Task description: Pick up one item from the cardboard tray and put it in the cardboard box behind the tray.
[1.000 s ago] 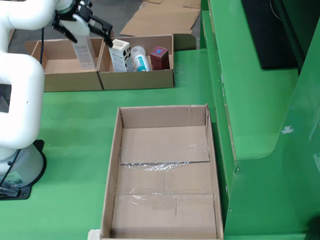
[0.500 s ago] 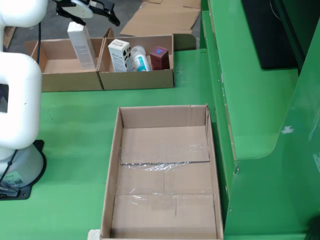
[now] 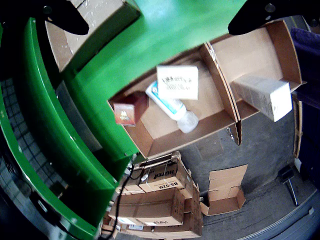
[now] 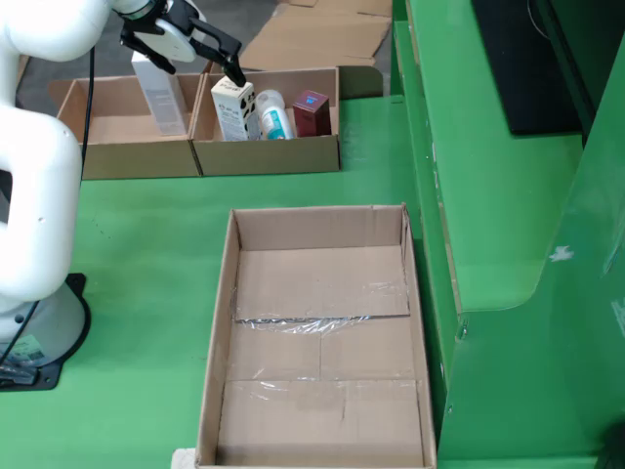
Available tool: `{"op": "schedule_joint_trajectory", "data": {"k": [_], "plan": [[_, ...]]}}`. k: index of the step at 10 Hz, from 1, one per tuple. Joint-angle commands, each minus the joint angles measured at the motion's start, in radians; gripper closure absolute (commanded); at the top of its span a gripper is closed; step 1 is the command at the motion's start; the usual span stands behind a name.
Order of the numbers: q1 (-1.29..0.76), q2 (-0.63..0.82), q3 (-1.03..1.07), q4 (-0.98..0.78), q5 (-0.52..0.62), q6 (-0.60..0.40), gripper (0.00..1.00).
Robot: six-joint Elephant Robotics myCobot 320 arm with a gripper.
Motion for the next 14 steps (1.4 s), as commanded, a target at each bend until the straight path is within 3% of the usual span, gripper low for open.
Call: {"op": "schedule_joint_trajectory", "data": {"k": [1,4,6,7,8,9,11,12,14], "plan": [[-0.27,0.092,0.024,-0.154,0.097,-0.069,0.0],[-0.551,0.094,0.024,-0.184,0.199,-0.2,0.0],[-0.551,0.094,0.024,-0.184,0.199,-0.2,0.0],[-0.722,0.063,0.024,-0.126,0.244,-0.28,0.0],[-0.722,0.063,0.024,-0.126,0.244,-0.28,0.0],[-0.976,-0.02,0.024,-0.011,0.317,-0.375,0.0],[-0.976,-0.02,0.024,-0.011,0.317,-0.375,0.0],[-1.15,-0.067,0.024,0.014,0.36,-0.432,0.0],[-1.209,-0.048,0.024,-0.048,0.371,-0.442,0.0]]}}
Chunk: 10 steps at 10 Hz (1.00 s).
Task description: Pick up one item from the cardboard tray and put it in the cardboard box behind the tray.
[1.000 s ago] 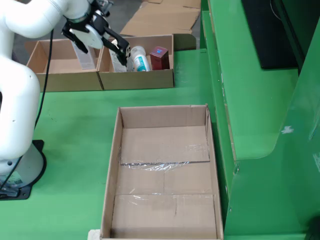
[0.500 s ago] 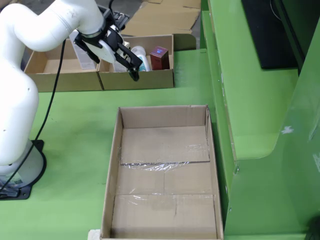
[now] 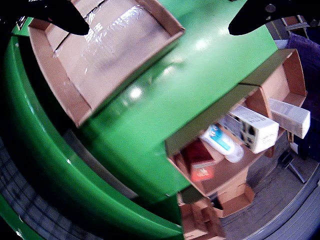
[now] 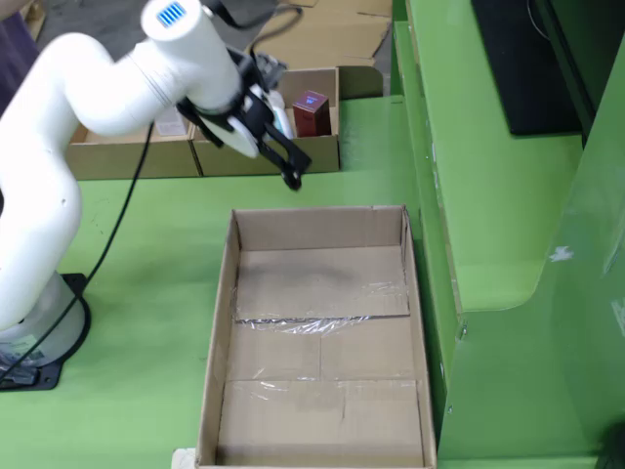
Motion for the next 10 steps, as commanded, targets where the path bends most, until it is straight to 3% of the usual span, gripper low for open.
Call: {"op": "schedule_joint_trajectory", "data": {"k": [1,2,3,4,5,10], "plan": [[-0.562,0.033,0.023,-0.05,0.02,-0.028,0.0],[-0.611,0.048,0.023,-0.093,0.034,-0.042,0.0],[-0.746,0.277,-0.444,0.093,0.081,-0.085,0.0],[-0.746,0.277,-0.444,0.093,0.081,-0.085,0.0],[-0.877,0.412,-0.739,0.243,0.12,-0.124,0.0],[-0.918,0.425,-0.788,0.267,0.134,-0.136,0.0]]}}
